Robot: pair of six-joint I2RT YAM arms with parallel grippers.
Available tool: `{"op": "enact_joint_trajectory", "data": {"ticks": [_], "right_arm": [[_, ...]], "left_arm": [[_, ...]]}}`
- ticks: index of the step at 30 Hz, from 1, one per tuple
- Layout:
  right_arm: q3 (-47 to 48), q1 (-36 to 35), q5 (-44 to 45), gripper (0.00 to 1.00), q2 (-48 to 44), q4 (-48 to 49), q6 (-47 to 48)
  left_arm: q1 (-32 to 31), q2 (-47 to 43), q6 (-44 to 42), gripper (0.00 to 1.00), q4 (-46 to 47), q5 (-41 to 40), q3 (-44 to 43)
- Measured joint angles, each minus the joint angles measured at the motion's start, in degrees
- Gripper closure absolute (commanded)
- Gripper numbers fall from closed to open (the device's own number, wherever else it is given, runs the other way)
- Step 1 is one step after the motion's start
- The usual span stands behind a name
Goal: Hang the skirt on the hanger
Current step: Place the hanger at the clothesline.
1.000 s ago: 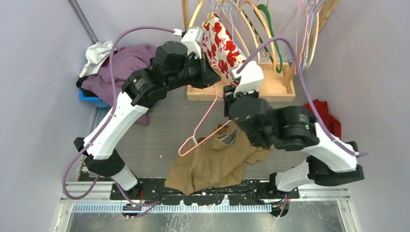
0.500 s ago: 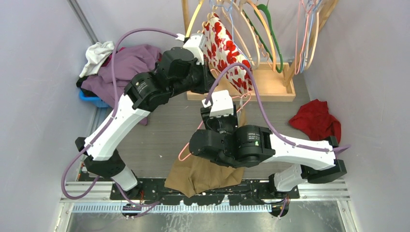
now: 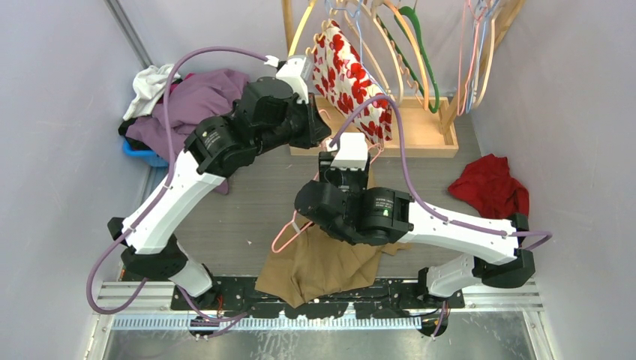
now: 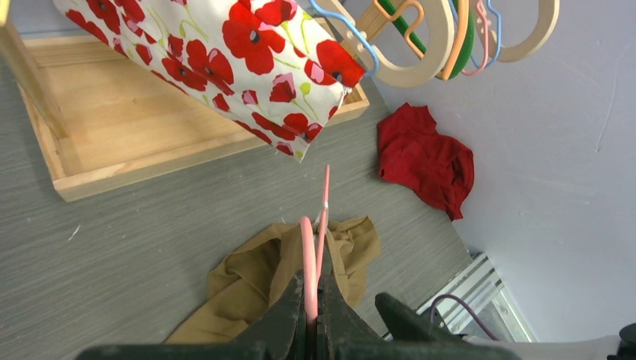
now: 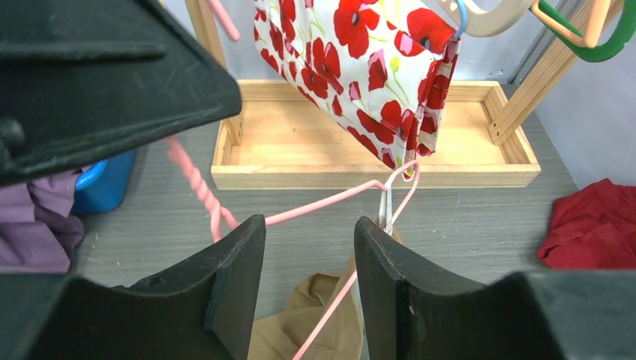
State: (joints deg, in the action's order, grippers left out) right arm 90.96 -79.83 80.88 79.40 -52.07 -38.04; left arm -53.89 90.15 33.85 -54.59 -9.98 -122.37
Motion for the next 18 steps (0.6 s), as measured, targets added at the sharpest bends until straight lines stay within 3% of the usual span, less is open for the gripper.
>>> {"op": "enact_joint_trajectory", "data": {"ticks": [18], "right_arm": [[0.26, 1.31, -3.50, 0.47, -1.86, 7.23, 1.92]], "left_arm": [[0.00, -0.87, -0.02, 1.00, 0.22, 0.04, 0.98]]}}
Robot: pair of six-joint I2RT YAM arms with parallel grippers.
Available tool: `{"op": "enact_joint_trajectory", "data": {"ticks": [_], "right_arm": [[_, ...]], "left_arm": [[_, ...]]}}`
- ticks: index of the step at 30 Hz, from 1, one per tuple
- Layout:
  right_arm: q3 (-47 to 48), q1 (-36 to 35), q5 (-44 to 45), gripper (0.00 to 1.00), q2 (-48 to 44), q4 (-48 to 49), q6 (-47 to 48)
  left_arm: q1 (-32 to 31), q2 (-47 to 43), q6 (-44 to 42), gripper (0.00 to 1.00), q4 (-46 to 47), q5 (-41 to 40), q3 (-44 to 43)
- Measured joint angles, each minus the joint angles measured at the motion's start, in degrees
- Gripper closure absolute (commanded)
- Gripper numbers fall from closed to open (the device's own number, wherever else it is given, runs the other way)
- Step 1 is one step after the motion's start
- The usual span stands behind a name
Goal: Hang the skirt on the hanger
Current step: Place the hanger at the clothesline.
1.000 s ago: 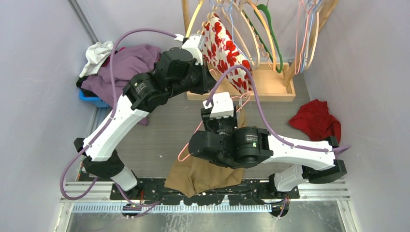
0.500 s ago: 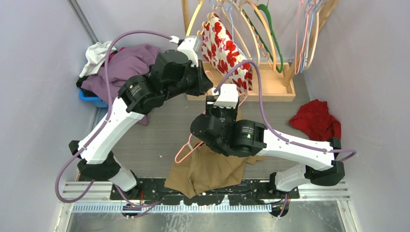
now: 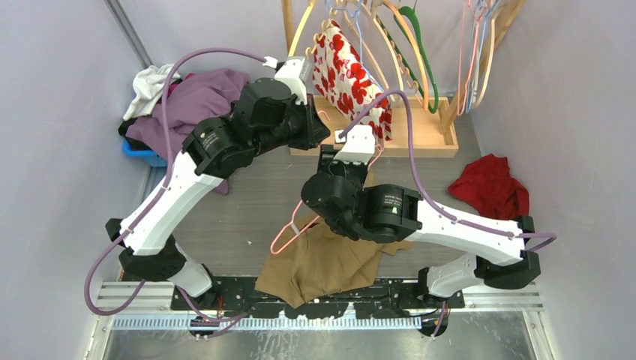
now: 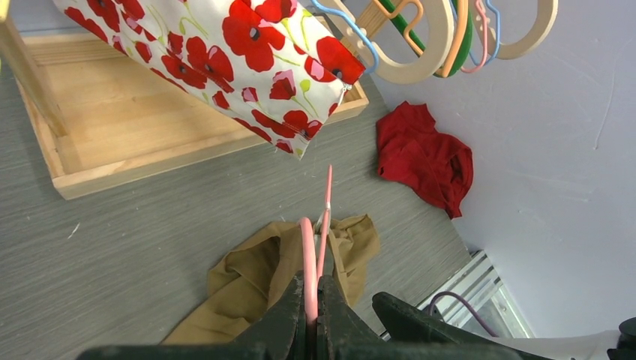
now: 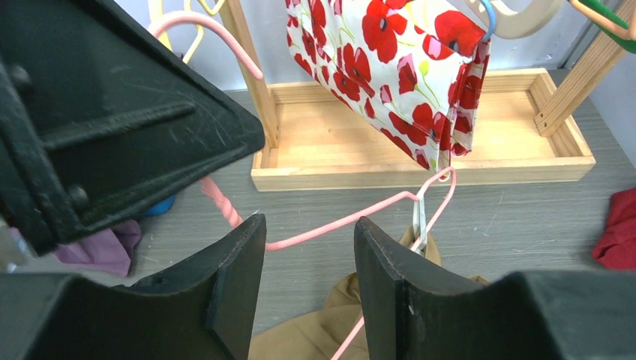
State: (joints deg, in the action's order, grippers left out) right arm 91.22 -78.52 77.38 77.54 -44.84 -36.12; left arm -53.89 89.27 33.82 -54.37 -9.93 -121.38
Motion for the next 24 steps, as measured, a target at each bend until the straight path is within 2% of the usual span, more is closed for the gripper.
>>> {"op": "enact_joint_trajectory", "data": {"ticks": [6, 13, 20, 24], "right_arm": [[6.73, 0.79, 0.26, 0.47, 4.72, -4.57, -0.96], [10.10, 1.03, 2.58, 0.48, 8.55, -8.02, -4.00], [9.81, 0.59, 4.50, 0.49, 9.86, -6.99, -6.10], [6.19, -0.96, 3.54, 0.49, 8.70, -4.13, -5.31]], "left_arm": [[0.44, 0.00, -0.24, 1.00, -0.66, -0.26, -0.22], [1.51, -0.13, -0.61, 1.00, -2.47, -1.33, -0.76], [1.84, -0.42, -1.33, 1.00, -3.82, -2.43, -0.74], [1.60, -1.05, -1.44, 1.00, -3.89, -2.03, -0.72]]}}
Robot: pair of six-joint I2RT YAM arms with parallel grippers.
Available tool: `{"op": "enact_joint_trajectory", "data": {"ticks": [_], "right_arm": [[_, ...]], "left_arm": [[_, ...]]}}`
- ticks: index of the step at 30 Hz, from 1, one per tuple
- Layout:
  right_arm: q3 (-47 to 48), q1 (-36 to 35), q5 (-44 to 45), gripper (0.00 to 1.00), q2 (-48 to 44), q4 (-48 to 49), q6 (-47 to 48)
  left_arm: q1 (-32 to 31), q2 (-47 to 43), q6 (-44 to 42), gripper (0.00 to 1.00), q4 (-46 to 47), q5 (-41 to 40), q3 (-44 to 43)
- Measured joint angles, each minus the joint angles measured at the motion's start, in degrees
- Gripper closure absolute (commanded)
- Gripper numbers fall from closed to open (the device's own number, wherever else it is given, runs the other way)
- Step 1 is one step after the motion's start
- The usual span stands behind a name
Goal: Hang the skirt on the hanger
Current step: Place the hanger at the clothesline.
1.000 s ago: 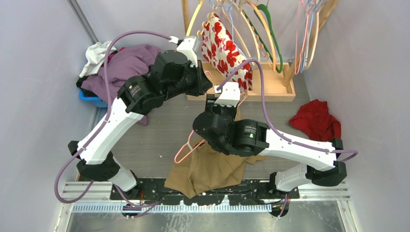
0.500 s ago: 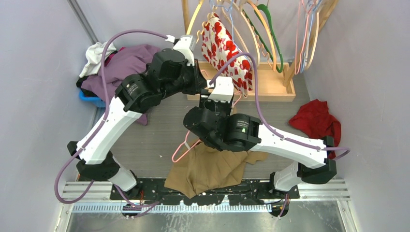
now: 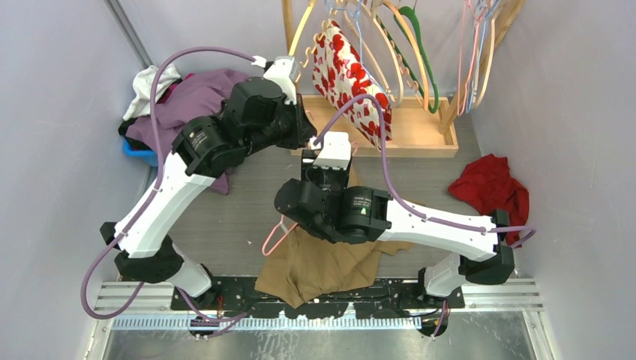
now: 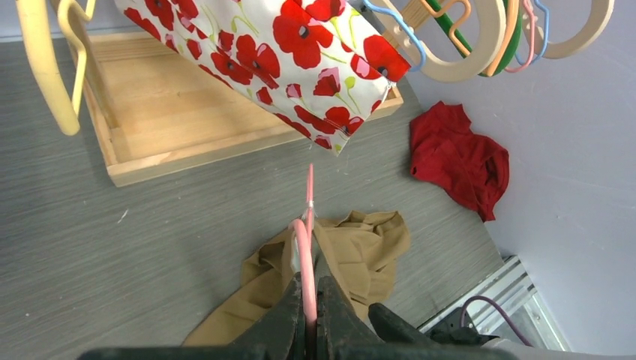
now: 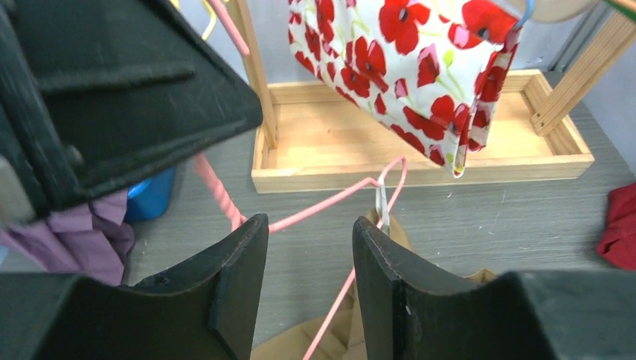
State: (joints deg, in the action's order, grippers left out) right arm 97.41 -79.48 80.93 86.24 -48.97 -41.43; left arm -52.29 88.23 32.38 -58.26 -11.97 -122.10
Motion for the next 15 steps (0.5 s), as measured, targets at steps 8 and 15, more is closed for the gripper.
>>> {"op": "enact_joint_trajectory", "data": {"ticks": [8, 15], "right_arm": [[-6.60, -2.25, -5.64, 0.49, -3.96, 3.21, 0.04], [-2.86, -2.99, -4.11, 0.51, -0.52, 1.16, -0.57]], "left_arm": [[-0.04, -1.60, 0.13, 1.00, 0.85, 1.09, 1.29], [0.35, -4.02, 0.09, 1.00, 1.95, 0.92, 2.64]]}}
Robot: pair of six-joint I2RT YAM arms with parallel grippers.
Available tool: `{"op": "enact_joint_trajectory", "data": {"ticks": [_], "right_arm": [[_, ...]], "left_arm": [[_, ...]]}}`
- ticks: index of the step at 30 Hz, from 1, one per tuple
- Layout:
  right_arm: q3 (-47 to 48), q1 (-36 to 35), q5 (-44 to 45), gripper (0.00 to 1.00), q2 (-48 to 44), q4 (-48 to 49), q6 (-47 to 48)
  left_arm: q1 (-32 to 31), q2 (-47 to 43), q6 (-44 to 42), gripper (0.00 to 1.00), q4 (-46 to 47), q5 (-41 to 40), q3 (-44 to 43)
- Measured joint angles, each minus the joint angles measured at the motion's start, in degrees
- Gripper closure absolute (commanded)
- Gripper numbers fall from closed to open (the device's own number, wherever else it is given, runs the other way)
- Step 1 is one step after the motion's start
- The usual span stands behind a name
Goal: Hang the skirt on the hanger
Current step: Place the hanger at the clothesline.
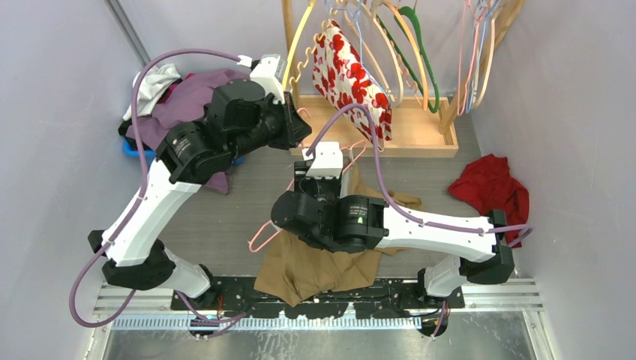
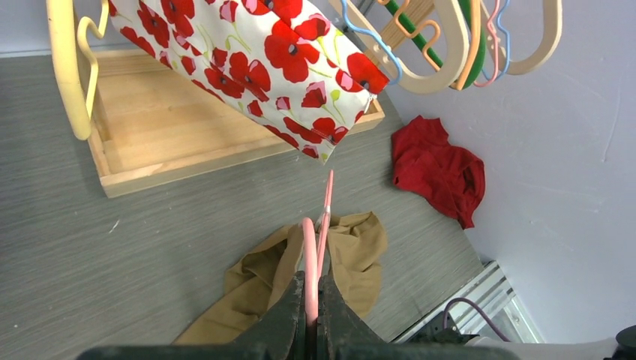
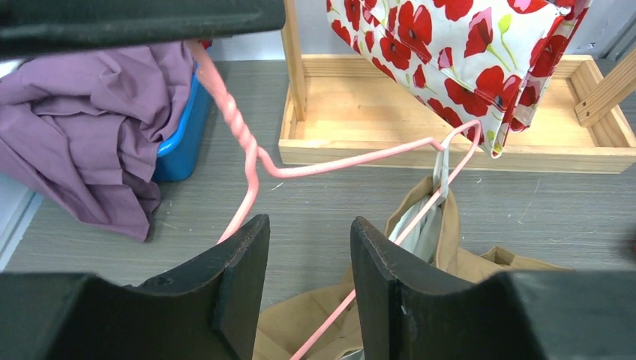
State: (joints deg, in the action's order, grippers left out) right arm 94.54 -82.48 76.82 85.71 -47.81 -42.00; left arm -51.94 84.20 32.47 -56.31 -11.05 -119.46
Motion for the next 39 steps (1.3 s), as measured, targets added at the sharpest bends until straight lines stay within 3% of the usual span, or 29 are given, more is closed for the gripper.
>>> {"op": "enact_joint_trajectory", "data": {"ticks": [11, 19, 26, 33, 37, 39], "right_arm": [[0.57, -8.07, 4.76, 0.49, -2.19, 4.72, 2.38], [4.35, -7.45, 5.20, 0.48, -1.81, 9.20, 5.27], [10.67, -0.50, 3.10, 0.48, 3.80, 2.75, 1.31], [14.03, 0.87, 4.17, 0.49, 9.27, -5.64, -2.71], [15.52, 1.29, 4.79, 0.56, 10.36, -8.74, -4.31], [15.52, 1.70, 4.72, 0.66, 10.45, -10.23, -4.50]], "left_arm": [[-0.07, -0.85, 0.61, 1.00, 0.44, 2.12, 1.11], [-0.07, -0.85, 1.84, 1.00, 0.83, 4.26, 1.64], [0.04, -0.85, 1.86, 1.00, 0.98, 4.35, 1.64], [0.61, -0.85, 1.53, 1.00, -0.17, 3.06, 1.75], [0.70, -0.85, 1.60, 1.00, -0.02, 2.56, 1.79], [0.70, -0.85, 1.62, 1.00, 0.17, 2.47, 1.88]]}}
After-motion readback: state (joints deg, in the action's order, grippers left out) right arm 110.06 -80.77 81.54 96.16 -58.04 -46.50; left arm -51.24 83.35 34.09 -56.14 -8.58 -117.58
